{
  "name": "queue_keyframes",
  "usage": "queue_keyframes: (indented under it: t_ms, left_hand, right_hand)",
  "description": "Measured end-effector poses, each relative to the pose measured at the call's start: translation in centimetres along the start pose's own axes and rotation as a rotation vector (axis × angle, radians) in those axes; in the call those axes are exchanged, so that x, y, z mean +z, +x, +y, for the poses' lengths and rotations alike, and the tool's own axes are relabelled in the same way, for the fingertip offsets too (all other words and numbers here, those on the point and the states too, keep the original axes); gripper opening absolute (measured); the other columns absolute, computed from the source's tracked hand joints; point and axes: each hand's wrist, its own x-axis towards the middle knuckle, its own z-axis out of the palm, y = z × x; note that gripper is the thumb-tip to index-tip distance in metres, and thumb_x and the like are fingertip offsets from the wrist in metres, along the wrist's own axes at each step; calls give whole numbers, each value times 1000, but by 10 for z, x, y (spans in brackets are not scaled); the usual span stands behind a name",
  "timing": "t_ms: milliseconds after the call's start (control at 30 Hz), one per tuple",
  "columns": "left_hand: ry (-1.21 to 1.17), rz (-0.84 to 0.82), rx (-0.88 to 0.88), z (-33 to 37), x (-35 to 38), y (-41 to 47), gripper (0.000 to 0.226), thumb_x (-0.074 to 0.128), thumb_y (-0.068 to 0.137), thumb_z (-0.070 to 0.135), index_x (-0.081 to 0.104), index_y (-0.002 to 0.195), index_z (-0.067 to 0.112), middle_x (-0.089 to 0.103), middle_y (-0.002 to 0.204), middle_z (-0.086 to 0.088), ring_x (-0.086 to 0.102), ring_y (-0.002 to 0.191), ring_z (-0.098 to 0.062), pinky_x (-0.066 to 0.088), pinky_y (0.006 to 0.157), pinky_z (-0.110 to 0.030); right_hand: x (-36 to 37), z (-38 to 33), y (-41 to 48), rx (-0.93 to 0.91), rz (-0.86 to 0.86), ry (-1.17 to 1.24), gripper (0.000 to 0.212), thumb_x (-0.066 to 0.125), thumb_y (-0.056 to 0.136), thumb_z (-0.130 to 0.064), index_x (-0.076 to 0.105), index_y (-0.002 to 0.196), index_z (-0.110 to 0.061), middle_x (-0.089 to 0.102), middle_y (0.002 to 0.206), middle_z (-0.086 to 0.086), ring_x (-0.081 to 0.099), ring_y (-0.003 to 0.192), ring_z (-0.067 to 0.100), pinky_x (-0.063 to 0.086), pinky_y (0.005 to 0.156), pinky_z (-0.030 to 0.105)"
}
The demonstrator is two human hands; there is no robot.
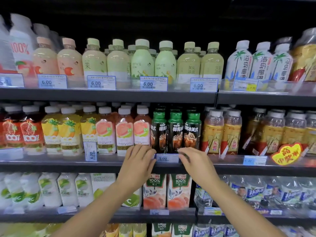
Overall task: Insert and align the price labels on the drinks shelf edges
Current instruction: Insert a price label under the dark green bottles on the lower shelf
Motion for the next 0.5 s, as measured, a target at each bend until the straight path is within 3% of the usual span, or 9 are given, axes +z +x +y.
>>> queue_keyframes:
  t_ms: [233, 400, 500]
  left_hand:
    - [27, -3, 8, -3, -8, 6, 25, 62, 94, 27, 61, 118, 19, 60, 114, 3, 54, 107, -24, 39, 98, -42]
    - [-5, 3, 26, -1, -16, 13, 24, 61, 96, 28, 61, 118, 18, 60, 113, 4, 53, 108, -22, 37, 97, -39]
    - [-80, -32, -5, 5, -21, 22, 28, 55, 99, 34, 60, 122, 19, 61, 116, 5, 52, 112, -19, 37, 99, -36]
  right_hand:
    - [7, -2, 12, 104, -29, 71, 11, 62, 93, -20, 71, 98, -25, 62, 93, -14, 58, 80, 7, 54, 77, 32]
    - [1, -8, 16, 106, -63, 31, 14, 53, 97, -24, 55, 85, -31, 58, 93, -13, 57, 82, 8, 54, 74, 37]
    - [-10, -13, 20, 104, -59, 80, 12, 53, 97, -22, 58, 91, -30, 61, 96, -12, 56, 82, 2, 50, 75, 26]
